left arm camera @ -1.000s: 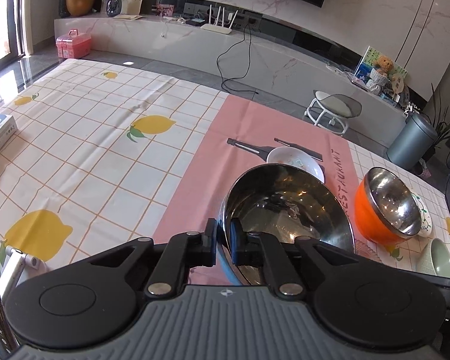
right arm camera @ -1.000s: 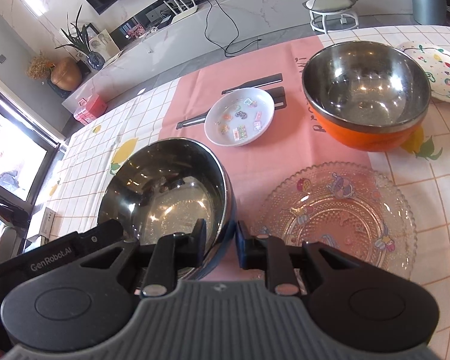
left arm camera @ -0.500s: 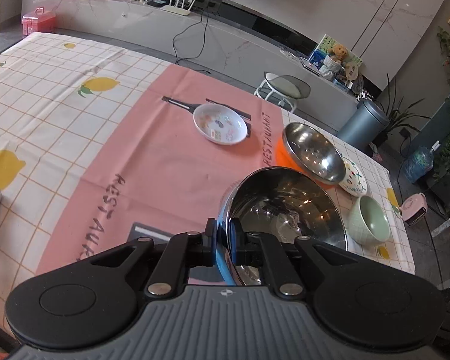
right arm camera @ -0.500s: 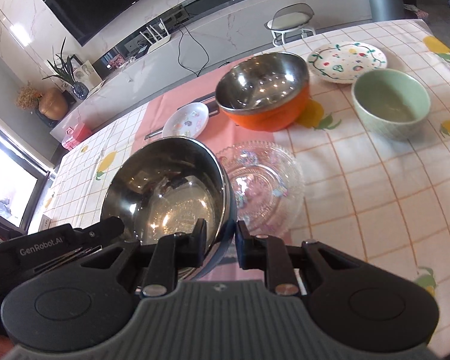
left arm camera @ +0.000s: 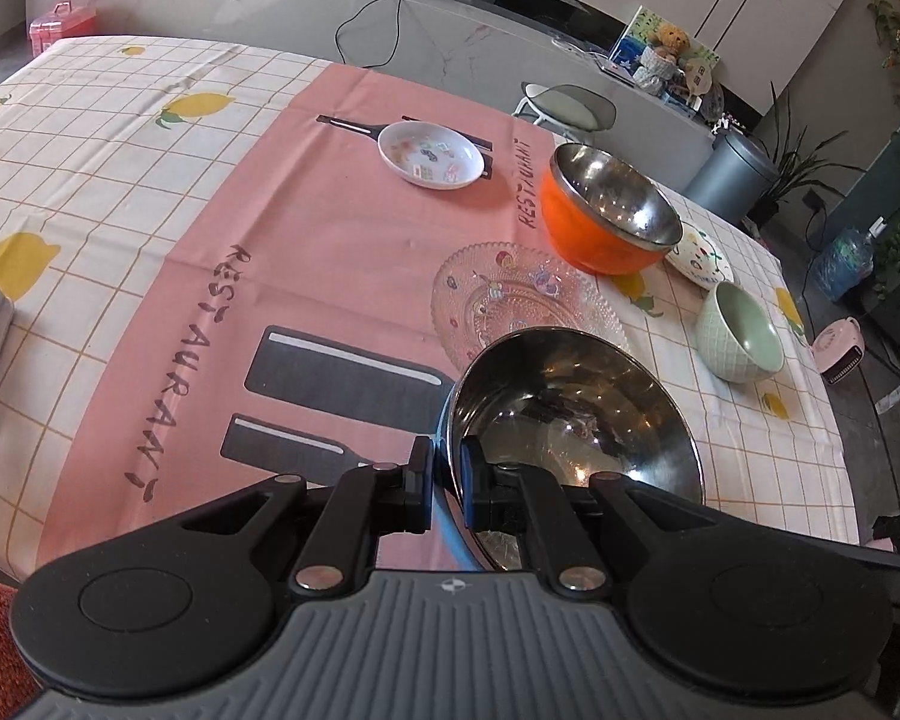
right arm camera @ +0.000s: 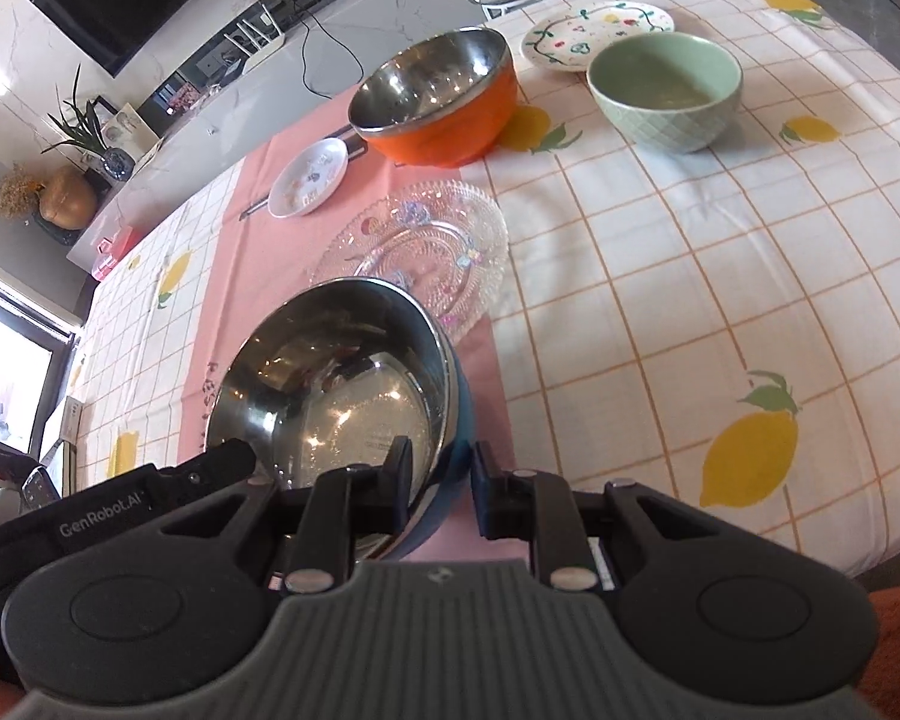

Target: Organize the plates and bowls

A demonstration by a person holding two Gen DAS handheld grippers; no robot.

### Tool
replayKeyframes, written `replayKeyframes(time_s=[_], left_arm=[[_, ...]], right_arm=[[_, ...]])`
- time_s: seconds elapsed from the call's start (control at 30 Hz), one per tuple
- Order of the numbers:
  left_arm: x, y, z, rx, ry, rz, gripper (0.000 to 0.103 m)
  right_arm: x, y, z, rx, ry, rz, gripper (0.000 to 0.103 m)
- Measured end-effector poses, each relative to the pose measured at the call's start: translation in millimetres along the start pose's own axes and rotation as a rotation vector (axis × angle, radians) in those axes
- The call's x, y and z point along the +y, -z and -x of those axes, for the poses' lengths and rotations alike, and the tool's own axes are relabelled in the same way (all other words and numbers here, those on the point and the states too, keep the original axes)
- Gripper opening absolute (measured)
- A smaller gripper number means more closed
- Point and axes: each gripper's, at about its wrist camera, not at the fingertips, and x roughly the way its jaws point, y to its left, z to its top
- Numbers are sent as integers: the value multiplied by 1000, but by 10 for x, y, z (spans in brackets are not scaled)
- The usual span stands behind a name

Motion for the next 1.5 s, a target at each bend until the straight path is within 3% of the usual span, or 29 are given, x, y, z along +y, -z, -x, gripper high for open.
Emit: replayKeyframes(time_s=[0.13, 0.7, 0.77, 0.87, 1.1, 1.33, 1.5], left_arm=[[-13, 62, -28, 35, -6, -7, 10], [-59, 44, -35, 29, -17, -13, 14], [-57, 28, -10, 20, -25, -15, 24], [-42, -11, 43, -2, -28, -3, 36], [-167, -134, 196, -65, -13, -45, 47], [-357, -365, 267, -117, 11, -103, 48], [-474, -592, 301, -151, 23, -138, 48]], right_arm=[[-9, -1, 1, -1, 20, 13, 19], [-23, 46, -29, -9, 45, 25, 20], [-11, 48, -12, -17, 42, 35, 24], [-23, 47, 43, -50, 60, 29, 51], [-32, 40, 229, -142, 21, 28, 56], [-39, -121, 344, -184, 17, 35, 60], [-30, -400, 456, -267, 65, 62, 61]])
